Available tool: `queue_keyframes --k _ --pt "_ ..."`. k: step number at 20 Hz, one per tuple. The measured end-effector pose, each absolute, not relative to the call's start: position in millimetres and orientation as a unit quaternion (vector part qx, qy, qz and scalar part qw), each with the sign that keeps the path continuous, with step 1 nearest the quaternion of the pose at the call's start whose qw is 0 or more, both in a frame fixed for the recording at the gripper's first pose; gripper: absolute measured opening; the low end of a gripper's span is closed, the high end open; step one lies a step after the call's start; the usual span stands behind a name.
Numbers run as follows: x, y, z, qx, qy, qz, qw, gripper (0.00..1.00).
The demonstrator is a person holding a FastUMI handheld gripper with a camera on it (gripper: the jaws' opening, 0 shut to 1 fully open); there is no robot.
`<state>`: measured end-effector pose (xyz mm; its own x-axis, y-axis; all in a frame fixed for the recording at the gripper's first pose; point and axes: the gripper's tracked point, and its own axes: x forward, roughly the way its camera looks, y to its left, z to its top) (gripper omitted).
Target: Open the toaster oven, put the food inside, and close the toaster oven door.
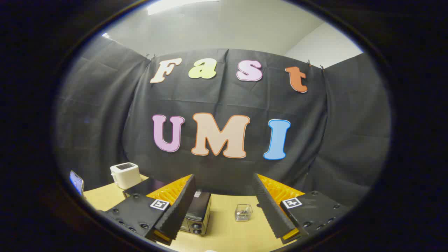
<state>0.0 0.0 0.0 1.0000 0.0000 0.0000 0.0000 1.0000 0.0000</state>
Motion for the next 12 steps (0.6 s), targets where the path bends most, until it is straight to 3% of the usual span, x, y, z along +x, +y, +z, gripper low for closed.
queue_keyframes --k 12 --pt "12 0 -4 0.015 0.009 0.0 1.0 1.0"
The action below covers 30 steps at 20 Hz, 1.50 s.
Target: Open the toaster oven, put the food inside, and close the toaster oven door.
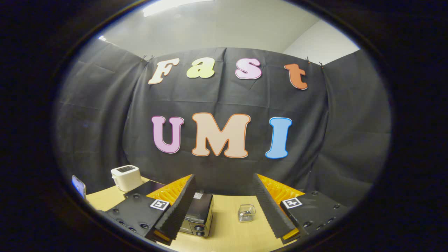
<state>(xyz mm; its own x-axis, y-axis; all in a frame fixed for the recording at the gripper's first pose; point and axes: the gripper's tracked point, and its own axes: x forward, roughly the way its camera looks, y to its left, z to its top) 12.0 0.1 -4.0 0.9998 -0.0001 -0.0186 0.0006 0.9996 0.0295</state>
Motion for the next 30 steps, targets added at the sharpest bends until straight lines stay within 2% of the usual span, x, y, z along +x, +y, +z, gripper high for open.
queue_keyframes --k 8,18,30 --pt "18 36 -30 0.023 0.033 -0.003 0.999 1.0" --pt "29 166 -107 0.139 0.081 0.014 0.987 1.0" --pt "77 211 -219 0.101 0.135 -0.045 0.985 0.98"
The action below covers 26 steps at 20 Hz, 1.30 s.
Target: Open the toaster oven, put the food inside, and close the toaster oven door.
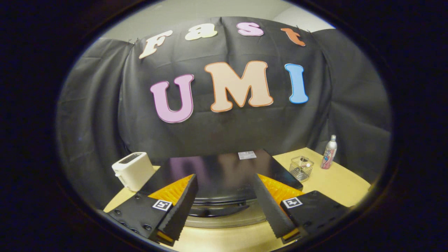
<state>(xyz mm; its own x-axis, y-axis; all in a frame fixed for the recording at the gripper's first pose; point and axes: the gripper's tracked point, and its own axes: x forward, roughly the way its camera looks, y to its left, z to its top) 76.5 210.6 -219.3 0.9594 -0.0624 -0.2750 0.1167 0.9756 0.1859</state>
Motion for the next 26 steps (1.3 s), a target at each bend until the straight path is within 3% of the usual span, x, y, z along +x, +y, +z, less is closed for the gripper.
queue_keyframes --k 8,26 --pt "81 215 -243 0.081 0.146 -0.07 0.984 0.99" --pt "22 239 -249 0.07 0.163 -0.038 0.983 0.99"
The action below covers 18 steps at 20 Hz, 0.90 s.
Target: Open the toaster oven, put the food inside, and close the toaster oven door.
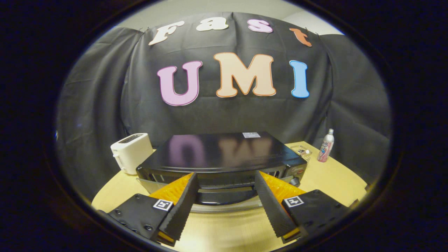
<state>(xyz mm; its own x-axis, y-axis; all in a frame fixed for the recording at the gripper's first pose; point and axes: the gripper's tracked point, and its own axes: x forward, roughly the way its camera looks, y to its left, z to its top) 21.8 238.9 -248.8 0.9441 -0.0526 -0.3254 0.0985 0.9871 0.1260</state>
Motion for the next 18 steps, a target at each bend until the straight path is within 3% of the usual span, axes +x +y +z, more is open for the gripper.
queue_keyframes --k 10,18 --pt "-59 243 -302 0.064 0.287 -0.008 0.956 0.95" --pt "-80 249 -358 0.063 0.378 0.008 0.923 0.93"
